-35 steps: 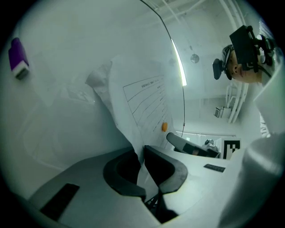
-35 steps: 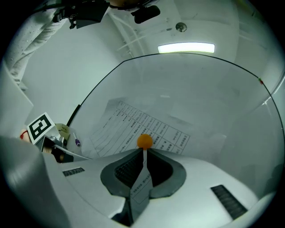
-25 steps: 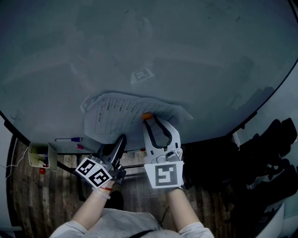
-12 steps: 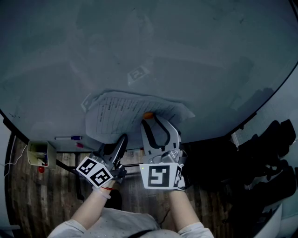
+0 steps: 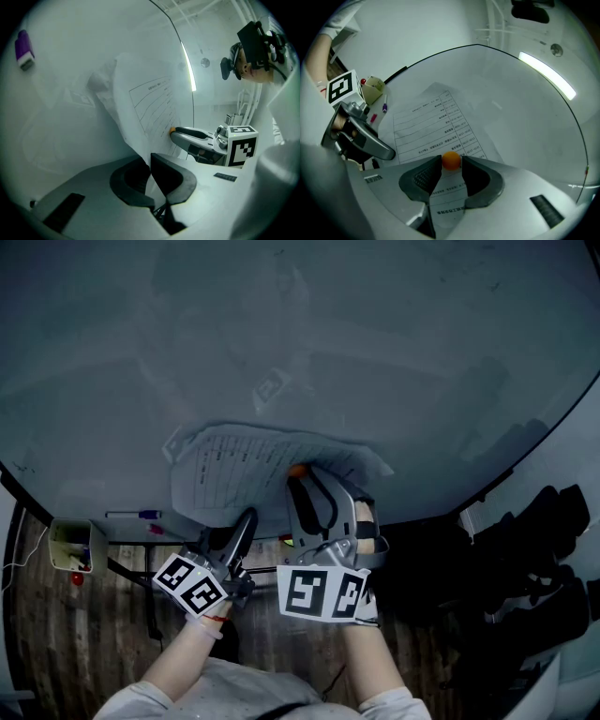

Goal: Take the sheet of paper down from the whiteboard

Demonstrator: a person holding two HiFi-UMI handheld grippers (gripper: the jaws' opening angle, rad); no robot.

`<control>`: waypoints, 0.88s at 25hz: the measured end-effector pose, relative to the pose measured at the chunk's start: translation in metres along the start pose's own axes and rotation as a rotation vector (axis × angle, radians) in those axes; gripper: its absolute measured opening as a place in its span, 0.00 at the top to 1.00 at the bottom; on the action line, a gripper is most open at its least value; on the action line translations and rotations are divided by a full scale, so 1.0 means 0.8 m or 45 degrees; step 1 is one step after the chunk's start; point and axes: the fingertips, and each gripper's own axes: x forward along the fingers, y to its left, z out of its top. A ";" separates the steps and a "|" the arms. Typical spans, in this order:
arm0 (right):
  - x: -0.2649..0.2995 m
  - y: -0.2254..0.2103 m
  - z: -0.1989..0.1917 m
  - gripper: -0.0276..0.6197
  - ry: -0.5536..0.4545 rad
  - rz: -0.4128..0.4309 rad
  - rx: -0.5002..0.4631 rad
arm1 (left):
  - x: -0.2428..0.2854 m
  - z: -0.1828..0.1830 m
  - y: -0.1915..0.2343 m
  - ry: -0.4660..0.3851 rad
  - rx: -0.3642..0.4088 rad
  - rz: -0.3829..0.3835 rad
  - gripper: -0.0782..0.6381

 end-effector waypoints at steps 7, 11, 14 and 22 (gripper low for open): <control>0.005 0.004 0.001 0.73 0.048 -0.007 -0.174 | 0.001 -0.001 0.001 -0.015 -0.024 -0.008 0.87; 0.005 0.006 0.000 0.73 0.066 -0.024 -0.252 | 0.002 -0.001 0.004 -0.031 -0.046 -0.013 0.87; 0.006 0.005 -0.001 0.75 0.068 -0.025 -0.270 | 0.003 -0.002 0.004 -0.042 -0.063 -0.017 0.87; 0.007 0.006 0.000 0.75 0.077 -0.019 -0.248 | 0.001 -0.006 0.005 -0.051 -0.106 -0.032 0.87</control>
